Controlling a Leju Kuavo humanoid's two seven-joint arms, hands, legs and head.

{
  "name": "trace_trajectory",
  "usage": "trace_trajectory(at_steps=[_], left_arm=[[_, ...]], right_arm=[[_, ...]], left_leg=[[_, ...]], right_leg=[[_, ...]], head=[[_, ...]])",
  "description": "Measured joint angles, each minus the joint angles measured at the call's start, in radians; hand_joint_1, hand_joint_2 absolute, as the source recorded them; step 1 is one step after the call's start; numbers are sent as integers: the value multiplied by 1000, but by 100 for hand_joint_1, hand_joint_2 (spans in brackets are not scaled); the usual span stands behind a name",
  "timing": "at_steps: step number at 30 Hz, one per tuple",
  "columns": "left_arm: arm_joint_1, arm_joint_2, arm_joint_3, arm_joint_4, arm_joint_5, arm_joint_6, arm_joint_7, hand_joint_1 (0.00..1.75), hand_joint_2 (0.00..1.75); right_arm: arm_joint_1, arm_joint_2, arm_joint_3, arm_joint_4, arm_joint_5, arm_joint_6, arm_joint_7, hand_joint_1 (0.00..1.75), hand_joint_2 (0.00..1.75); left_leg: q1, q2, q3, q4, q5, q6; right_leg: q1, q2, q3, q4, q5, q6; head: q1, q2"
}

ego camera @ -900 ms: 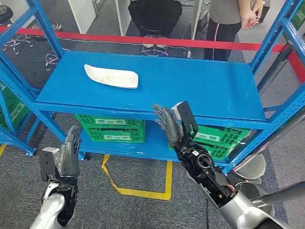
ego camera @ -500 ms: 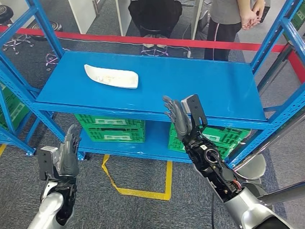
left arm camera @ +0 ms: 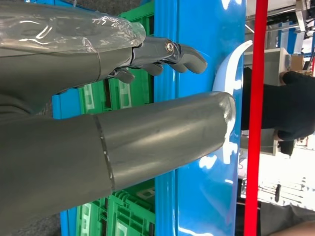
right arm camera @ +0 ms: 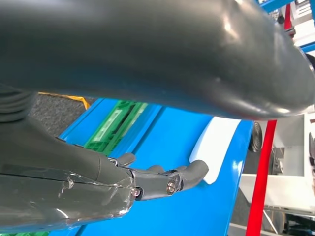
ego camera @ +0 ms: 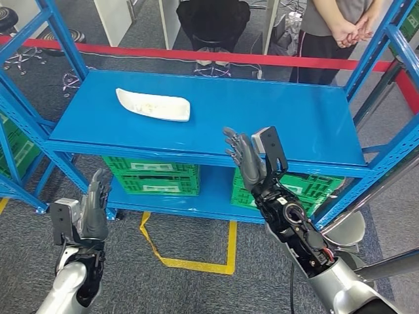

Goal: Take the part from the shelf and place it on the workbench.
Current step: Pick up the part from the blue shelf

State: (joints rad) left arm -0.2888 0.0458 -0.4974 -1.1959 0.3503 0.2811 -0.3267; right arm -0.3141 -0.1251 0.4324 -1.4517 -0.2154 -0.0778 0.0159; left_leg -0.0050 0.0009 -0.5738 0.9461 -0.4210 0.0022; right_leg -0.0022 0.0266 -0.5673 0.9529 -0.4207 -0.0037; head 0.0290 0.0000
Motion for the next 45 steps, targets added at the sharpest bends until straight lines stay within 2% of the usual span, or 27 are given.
trace_trajectory(at_steps=[5, 8, 10, 12, 13, 14, 15, 17, 18, 19, 22, 24, 25, 27, 28, 29, 30, 32, 33, 34, 35, 37, 39, 40, 43, 44, 45], left_arm=[[-2, 0, 0, 0, 1, 0, 1, 0, 0], [-4, -1, 0, -1, 7, 2, 1, 0, 0], [-6, -2, 0, -1, 10, 3, 1, 0, 0], [-8, -2, 0, 0, 14, 4, 1, 0, 0], [-7, -2, 0, 0, 16, 5, 1, 0, 0], [-6, -2, 0, 0, 18, 6, 1, 0, 0], [-5, -2, 0, 0, 19, 6, 1, 0, 0], [-4, -2, 0, 0, 20, 6, 0, 0, 0], [-6, -2, 0, 0, 21, 7, 0, 0, 0], [-7, -2, 0, -1, 21, 7, -1, 0, 0], [-10, -1, 0, -1, 22, 8, -3, 0, 0], [-11, -1, 0, -1, 23, 10, -3, 0, 0], [-12, -1, 0, -1, 24, 11, -4, 0, 0], [-11, -1, 0, -1, 25, 12, -4, 0, 0], [-10, -1, 0, -1, 26, 13, -4, 0, 0], [-8, -1, 0, -1, 27, 14, -4, 0, 0], [-7, -1, 0, -1, 27, 16, -4, 0, 0], [-9, 0, 0, -1, 27, 20, -5, 0, 0], [-10, 1, 0, -1, 27, 21, -6, 0, 0], [-11, 2, 0, -2, 27, 21, -6, 0, 0], [-12, 2, 0, -3, 27, 21, -7, 0, 0], [-13, 3, 0, -5, 28, 21, -8, 0, 0], [-14, 3, 0, -6, 28, 21, -9, 0, 0], [-14, 3, 0, -7, 28, 21, -9, 0, 0], [-10, 2, 0, -7, 30, 19, -9, 0, 0], [-8, 2, 0, -6, 30, 17, -9, 0, 0], [-7, 2, 0, -6, 31, 15, -9, 0, 0]], right_arm=[[2, 0, -4, -10, 0, 1, 1, 0, 0], [4, -1, -9, -16, -1, 1, 2, 0, 0], [3, -2, -14, -18, -2, 3, 2, 0, 0], [7, -3, -16, -18, -8, 3, 5, 0, 0], [10, -4, -16, -18, -11, 4, 6, 0, 0], [12, -5, -18, -18, -13, 4, 8, 0, 0], [13, -5, -19, -18, -14, 4, 8, 0, 0], [14, -6, -20, -18, -14, 3, 8, 0, 0], [13, -6, -20, -18, -14, 4, 9, 0, 0], [15, -6, -20, -18, -14, 4, 9, 0, 0], [18, -7, -21, -22, -14, 4, 10, 0, 0], [11, -8, -22, -25, -15, 4, 9, 0, 0], [8, -8, -23, -26, -16, 4, 9, 0, 0], [6, -8, -22, -26, -18, 5, 10, 0, 0], [7, -8, -22, -26, -18, 5, 11, 0, 0], [7, -8, -21, -26, -19, 5, 11, 0, 0], [6, -8, -21, -26, -19, 5, 11, 0, 0], [5, -8, -21, -26, -19, 5, 11, 0, 0], [6, -8, -21, -25, -19, 5, 11, 0, 0], [6, -8, -20, -25, -19, 6, 11, 0, 0], [6, -8, -20, -25, -19, 6, 11, 0, 0], [5, -8, -20, -26, -19, 6, 10, 0, 0], [3, -8, -20, -26, -19, 6, 10, 0, 0], [2, -8, -20, -26, -19, 6, 10, 0, 0], [7, -8, -20, -25, -19, 6, 10, 0, 0], [9, -8, -20, -25, -19, 6, 10, 0, 0], [11, -8, -20, -25, -19, 6, 10, 0, 0]], left_leg=[[-4, 0, 1, -3, -5, 11], [2, 4, 23, -18, -6, 24], [5, 7, 38, -23, -9, 30], [5, 8, 44, -23, -15, 30], [6, 8, 48, -22, -19, 28], [7, 8, 53, -22, -23, 24], [10, 8, 61, -21, -29, 19], [15, 8, 79, -20, -44, 7], [15, 8, 83, -18, -51, -1], [16, 8, 82, -15, -56, -8], [18, 10, 76, 3, -67, -29], [22, 9, 46, 69, -73, -35], [22, 8, 6, 133, -82, -36], [19, 7, -99, 274, -121, -34], [16, 6, -142, 314, -134, -30], [13, 6, -167, 318, -130, -24], [7, 5, -171, 284, -103, -15], [-12, 3, -136, 138, 1, 8], [-21, 1, -115, 73, 40, 17], [-29, -1, -99, 27, 63, 24], [-32, -4, -90, 2, 70, 29], [-30, -4, -69, -16, 62, 35], [-24, -3, -38, -30, 57, 39], [-21, -3, -23, -33, 52, 40], [-19, -2, 11, -34, 25, 41], [-18, -3, 24, -33, 14, 39], [-15, -3, 39, -32, 2, 37]], right_leg=[[-4, 0, 4, 2, 3, 11], [-4, -4, -5, 35, -7, 21], [-7, -10, -54, 130, -56, 28], [-12, -13, -128, 263, -106, 37], [-16, -14, -152, 298, -112, 40], [-20, -15, -158, 295, -99, 43], [-25, -17, -144, 252, -65, 47], [-32, -23, -86, 114, 11, 57], [-32, -26, -64, 58, 24, 56], [-30, -27, -53, 32, 28, 48], [-20, -20, -42, 34, 11, 13], [-18, -14, -26, 33, 1, -1], [-16, -12, -18, 31, -5, -6], [-11, -9, -2, 30, -20, -15], [-8, -7, 7, 30, -29, -18], [-5, -5, 18, 30, -37, -20], [-3, -3, 30, 29, -46, -21], [-1, 1, 54, 28, -64, -21], [-1, 3, 62, 25, -72, -19], [-1, 5, 68, 20, -78, -15], [-1, 6, 74, 17, -80, -11], [1, 5, 90, 6, -83, -2], [4, -4, 89, 35, -96, 5], [4, -8, 67, 83, -112, 8], [-1, -13, -53, 272, -178, 20], [-4, -14, -81, 293, -188, 25], [-7, -15, -92, 277, -180, 29]], head=[[-1, 0], [2, 0], [9, 0], [14, 0], [16, 0], [18, 0], [21, 0], [26, 0], [28, 0], [29, 0], [21, 0], [14, 0], [9, 0], [-1, 0], [-4, 0], [-6, 0], [-7, 0], [-11, 0], [-12, 0], [-14, 0], [-16, 0], [-16, 0], [-13, 0], [-9, 0], [1, 0], [2, 0], [4, 0]])
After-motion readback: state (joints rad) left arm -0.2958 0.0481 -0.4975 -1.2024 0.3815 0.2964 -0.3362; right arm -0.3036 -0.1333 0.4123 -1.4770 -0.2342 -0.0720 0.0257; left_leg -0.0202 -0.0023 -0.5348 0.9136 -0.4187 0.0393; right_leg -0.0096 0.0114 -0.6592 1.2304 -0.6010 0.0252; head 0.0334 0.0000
